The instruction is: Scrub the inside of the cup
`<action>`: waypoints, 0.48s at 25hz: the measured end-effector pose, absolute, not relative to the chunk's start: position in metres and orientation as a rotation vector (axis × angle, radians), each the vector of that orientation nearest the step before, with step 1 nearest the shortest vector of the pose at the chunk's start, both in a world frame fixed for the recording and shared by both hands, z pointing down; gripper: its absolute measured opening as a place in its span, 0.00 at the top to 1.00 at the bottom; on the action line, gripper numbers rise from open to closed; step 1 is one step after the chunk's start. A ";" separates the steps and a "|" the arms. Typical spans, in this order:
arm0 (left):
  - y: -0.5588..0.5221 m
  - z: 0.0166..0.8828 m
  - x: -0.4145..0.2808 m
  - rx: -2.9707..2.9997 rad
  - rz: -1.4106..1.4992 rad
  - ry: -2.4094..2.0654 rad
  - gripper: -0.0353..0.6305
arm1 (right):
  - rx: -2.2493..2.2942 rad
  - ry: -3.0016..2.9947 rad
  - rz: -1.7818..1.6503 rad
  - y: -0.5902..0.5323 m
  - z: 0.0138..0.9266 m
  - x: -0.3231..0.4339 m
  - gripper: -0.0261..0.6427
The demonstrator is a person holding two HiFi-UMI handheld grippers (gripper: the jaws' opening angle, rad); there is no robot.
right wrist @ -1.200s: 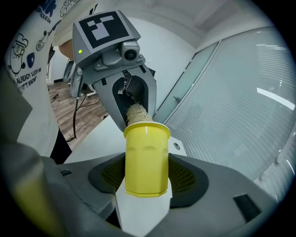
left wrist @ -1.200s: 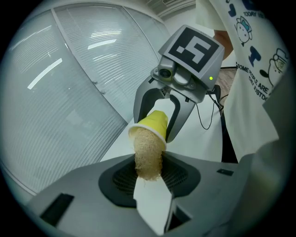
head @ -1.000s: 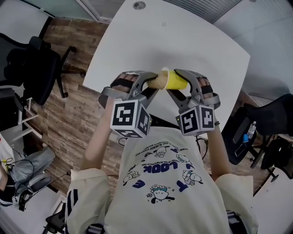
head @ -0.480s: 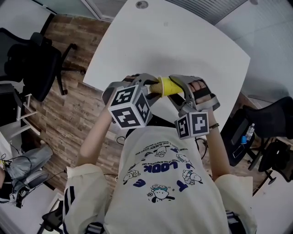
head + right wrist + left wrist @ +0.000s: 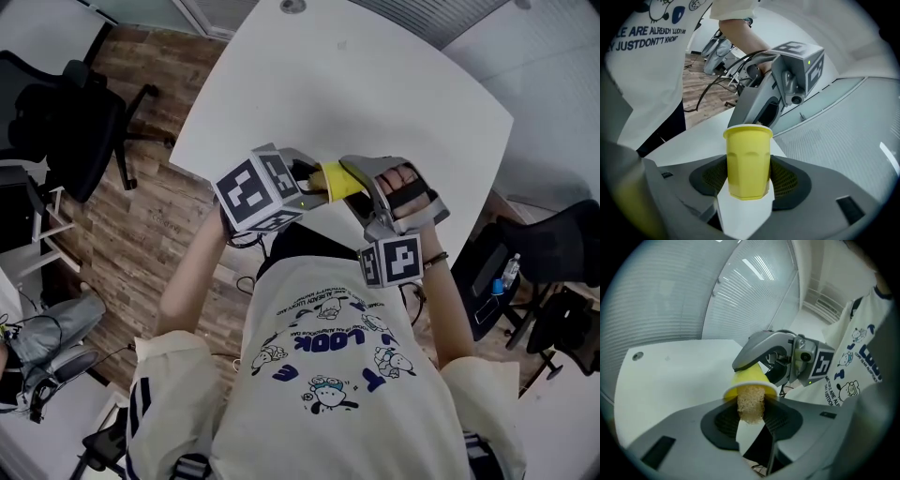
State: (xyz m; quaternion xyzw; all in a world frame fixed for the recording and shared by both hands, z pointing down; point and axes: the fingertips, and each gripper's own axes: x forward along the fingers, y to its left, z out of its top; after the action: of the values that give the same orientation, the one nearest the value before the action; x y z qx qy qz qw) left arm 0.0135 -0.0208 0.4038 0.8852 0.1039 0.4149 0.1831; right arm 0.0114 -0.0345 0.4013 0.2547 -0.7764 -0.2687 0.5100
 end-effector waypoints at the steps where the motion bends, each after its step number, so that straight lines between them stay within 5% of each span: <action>1: -0.020 0.404 0.014 2.465 1.143 0.297 0.72 | 0.612 -1.869 -0.656 -0.034 0.401 0.011 0.57; 12: -0.020 0.406 0.018 2.423 1.087 0.284 0.72 | 0.595 -1.881 -0.630 -0.033 0.404 0.015 0.57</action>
State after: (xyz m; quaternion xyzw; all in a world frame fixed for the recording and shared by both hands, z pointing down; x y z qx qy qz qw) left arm 0.0182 -0.0197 0.4056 0.8822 0.1034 0.3957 0.2332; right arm 0.0153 -0.0330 0.4045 0.2470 -0.7812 -0.2618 0.5101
